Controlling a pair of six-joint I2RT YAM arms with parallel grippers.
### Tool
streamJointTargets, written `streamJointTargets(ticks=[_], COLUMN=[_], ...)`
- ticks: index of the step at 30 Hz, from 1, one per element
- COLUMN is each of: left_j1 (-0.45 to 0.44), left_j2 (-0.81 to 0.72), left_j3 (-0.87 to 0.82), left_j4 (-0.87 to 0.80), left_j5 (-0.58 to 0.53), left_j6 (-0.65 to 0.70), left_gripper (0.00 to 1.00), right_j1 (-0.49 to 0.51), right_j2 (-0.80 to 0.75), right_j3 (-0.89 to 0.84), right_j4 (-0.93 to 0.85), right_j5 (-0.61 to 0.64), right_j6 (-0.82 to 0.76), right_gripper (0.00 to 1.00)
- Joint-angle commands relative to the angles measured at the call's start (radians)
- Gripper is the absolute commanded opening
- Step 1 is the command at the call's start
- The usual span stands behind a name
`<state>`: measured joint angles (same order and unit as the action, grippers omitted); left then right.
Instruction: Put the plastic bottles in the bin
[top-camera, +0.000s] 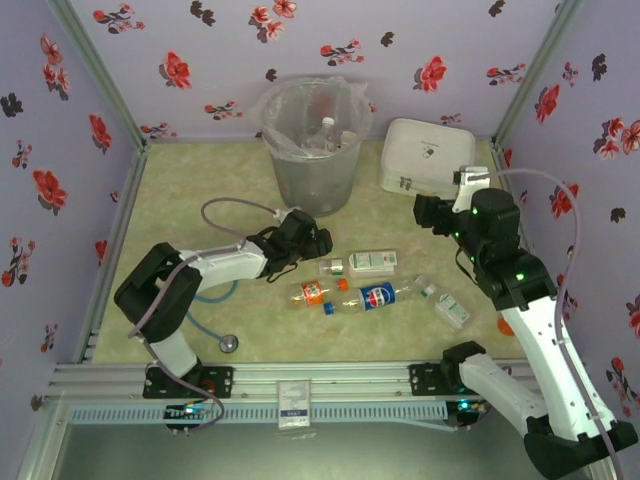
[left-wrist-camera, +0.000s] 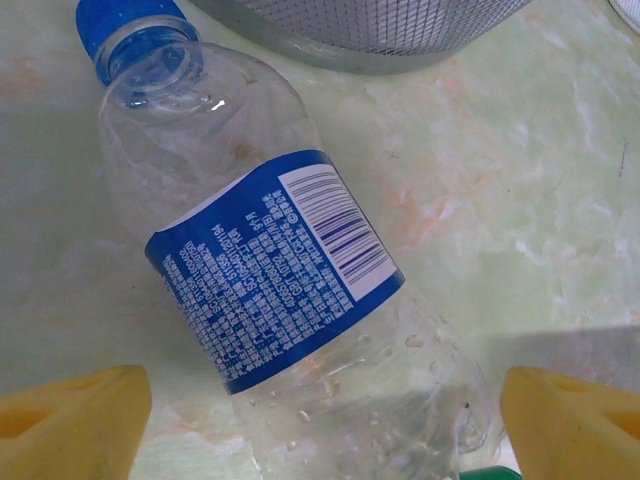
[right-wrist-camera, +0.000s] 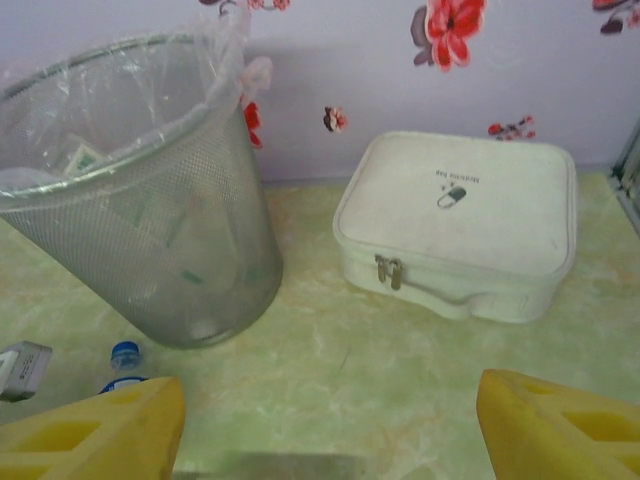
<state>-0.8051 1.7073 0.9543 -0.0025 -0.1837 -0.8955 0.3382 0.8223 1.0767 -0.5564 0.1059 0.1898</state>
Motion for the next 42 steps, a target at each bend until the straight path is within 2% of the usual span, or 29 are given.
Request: streamJointTargets(ticks=[1, 6, 14, 22, 28, 31, 35, 39, 42], left_j1=[-0.006, -0.007, -0.006, -0.003, -0.002, -0.003, -0.004, -0.005, -0.007], left_j2=[0.01, -0.025, -0.205, -0.405, -0.548, -0.608, -0.667, -0.709, -0.722], left_j3=[-0.03, -0.064, -0.154, -0.206, -0.287, -0.326, -0.338, -0.336, -0.341], left_j4=[0.039, 0.036, 0.0, -0.116, -0.093, -0.02, 0.05, 0.074, 0.107], left_j5=[-0.033, -0.048, -0.104, -0.193, -0.181, -0.097, 0.138, 0.237, 0.301], left_j6=[-0.024, -0.02, 0.043, 0.132, 0.156, 0.256, 0.461, 0.556, 0.585], left_gripper=[0.84, 0.7, 0.49, 0.33, 0.26, 0.26, 0.29, 0.3, 0.3], right_j1=[-0.008, -0.008, -0.008, -0.007, 0.015, 0.05, 0.111, 0.188, 0.227], right_j2=[-0.029, -0.064, -0.121, -0.093, 0.012, 0.063, 0.158, 0.269, 0.339], right_j3=[-0.028, -0.058, -0.125, -0.282, -0.303, -0.304, -0.305, -0.224, -0.165], right_j4=[-0.013, -0.049, -0.077, 0.122, 0.226, 0.315, 0.526, 0.544, 0.545], right_j5=[-0.018, -0.025, -0.078, -0.286, -0.36, -0.416, -0.579, -0.607, -0.61], right_j6=[0.047, 0.061, 0.126, 0.316, 0.381, 0.41, 0.484, 0.45, 0.426], right_gripper=[0.77, 0.77, 0.76, 0.74, 0.73, 0.73, 0.75, 0.77, 0.83])
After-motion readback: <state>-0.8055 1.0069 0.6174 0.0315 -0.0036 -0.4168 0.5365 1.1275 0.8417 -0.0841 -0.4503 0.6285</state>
